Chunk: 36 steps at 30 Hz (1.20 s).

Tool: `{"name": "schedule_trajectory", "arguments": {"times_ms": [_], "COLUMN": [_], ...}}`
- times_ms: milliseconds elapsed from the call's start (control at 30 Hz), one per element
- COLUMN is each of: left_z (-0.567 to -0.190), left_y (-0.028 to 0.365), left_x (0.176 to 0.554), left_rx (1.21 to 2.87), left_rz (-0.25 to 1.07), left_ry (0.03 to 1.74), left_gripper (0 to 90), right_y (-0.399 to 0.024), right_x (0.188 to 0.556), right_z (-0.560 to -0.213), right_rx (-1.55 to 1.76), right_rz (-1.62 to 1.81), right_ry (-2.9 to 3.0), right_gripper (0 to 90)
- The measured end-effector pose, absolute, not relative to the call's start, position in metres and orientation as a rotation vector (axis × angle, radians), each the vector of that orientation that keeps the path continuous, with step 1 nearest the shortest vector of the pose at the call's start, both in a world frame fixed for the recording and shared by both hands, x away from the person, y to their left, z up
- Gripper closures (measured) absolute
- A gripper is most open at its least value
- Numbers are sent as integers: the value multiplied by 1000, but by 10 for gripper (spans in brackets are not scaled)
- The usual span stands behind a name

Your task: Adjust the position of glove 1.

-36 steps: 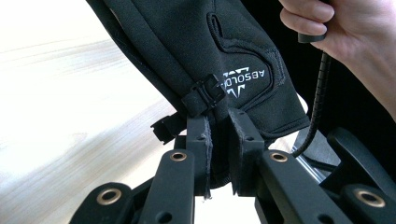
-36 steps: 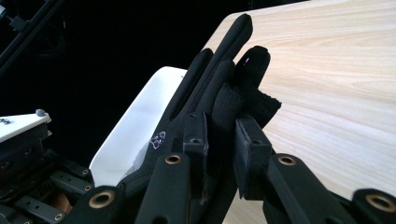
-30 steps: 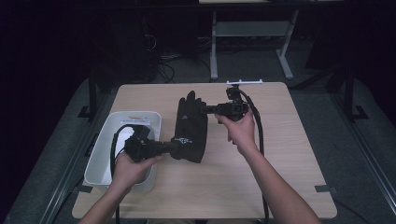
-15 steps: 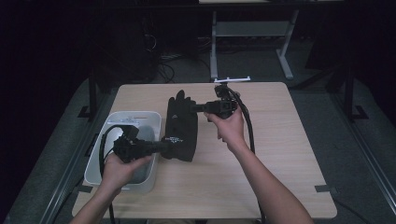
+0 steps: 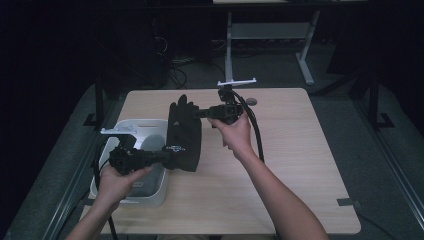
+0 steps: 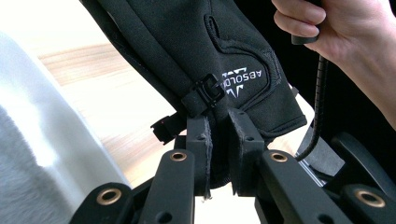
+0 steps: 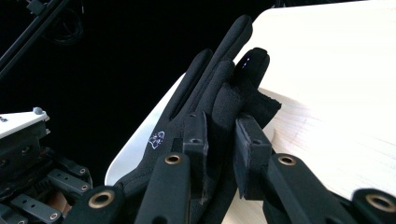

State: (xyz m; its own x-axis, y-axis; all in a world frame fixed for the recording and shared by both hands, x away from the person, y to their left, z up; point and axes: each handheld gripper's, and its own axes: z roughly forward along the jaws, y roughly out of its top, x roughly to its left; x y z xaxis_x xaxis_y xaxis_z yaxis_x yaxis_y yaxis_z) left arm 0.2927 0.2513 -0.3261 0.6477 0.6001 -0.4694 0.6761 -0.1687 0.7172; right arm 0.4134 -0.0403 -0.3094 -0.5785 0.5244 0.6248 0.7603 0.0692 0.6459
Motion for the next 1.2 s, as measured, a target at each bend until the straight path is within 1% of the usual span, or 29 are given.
{"name": "schedule_trajectory", "arguments": {"times_ms": [1200], "left_z": [-334], "left_y": [302], "left_x": [284], "left_rx": [1818], "left_rz": [-58], "left_ry": [1100], "left_gripper": [805], "right_y": [15], "right_x": [421], "right_z": [-317], "right_rx": [-1231], "right_rz": [-1486], "right_ry": [-2128], "right_gripper": [762]}}
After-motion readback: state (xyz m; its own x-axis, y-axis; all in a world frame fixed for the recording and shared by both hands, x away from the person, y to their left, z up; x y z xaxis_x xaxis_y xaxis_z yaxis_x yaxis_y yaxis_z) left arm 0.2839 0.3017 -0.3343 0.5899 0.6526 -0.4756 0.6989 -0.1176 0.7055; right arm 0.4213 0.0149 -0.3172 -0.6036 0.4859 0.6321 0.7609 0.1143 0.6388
